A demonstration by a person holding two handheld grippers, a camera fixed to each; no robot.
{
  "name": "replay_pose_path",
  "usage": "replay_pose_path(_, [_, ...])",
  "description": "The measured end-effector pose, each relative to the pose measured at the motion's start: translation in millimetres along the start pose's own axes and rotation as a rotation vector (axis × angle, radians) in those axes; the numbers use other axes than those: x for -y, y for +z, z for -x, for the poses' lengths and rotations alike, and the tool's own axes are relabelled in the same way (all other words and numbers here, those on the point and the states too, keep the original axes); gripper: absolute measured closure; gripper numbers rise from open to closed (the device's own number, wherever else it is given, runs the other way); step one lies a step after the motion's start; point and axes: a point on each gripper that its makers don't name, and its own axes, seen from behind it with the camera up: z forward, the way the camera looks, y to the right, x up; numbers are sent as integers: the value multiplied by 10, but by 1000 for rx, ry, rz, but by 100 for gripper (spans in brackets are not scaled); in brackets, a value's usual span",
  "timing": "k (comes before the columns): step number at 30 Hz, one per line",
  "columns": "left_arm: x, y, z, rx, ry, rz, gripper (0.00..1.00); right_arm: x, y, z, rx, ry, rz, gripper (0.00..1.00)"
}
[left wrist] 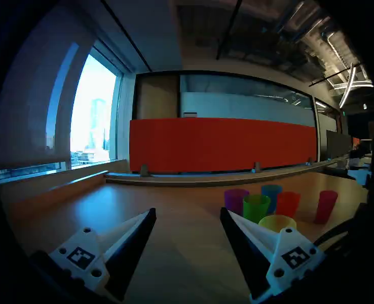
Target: Pour water
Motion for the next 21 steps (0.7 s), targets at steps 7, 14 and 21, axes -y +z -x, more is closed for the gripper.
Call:
replay_pose_path(7, [2, 1, 9, -1, 0, -4, 6, 15, -2, -9, -1, -2, -2, 1])
replay_pose_path(14, [26, 15, 18, 18, -4, -6, 6, 63, -21, -57, 17, -2, -20, 1])
replay_pose_path(21, [4, 63, -236, 10, 12, 26, 6, 61, -20, -456, -14, -19, -28, 1])
